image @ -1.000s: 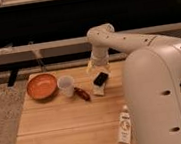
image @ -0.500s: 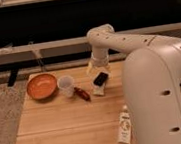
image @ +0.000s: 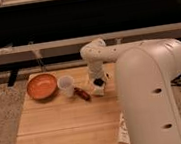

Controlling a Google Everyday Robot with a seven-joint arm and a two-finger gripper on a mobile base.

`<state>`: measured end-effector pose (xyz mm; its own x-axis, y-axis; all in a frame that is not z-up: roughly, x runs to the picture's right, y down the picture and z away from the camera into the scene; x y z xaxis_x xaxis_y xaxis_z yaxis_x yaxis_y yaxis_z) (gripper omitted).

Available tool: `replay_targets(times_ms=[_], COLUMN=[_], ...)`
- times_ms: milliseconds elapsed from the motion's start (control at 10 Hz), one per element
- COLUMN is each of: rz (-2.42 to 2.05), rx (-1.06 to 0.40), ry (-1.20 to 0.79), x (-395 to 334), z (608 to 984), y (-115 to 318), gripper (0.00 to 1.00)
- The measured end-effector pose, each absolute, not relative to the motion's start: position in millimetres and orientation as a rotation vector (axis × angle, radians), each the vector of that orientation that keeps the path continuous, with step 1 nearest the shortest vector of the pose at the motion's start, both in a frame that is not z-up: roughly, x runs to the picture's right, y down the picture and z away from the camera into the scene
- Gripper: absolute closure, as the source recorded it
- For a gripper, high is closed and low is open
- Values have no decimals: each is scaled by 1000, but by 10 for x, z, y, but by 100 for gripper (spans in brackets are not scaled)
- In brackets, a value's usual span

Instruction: Place the white sponge in the ceramic cup

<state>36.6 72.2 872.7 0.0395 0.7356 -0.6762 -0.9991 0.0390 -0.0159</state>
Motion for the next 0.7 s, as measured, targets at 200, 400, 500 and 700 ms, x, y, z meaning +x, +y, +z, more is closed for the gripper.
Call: replay_targets(times_ms=[200, 400, 500, 700], rz=[1450, 1461, 1473, 1515], rx=[-567, -558, -546, -537], ry=[617, 640, 665, 714], x=[317, 273, 325, 412], z=[8845, 8966, 9051, 9229], y=[876, 917, 933, 959], gripper=[20, 20, 20, 20])
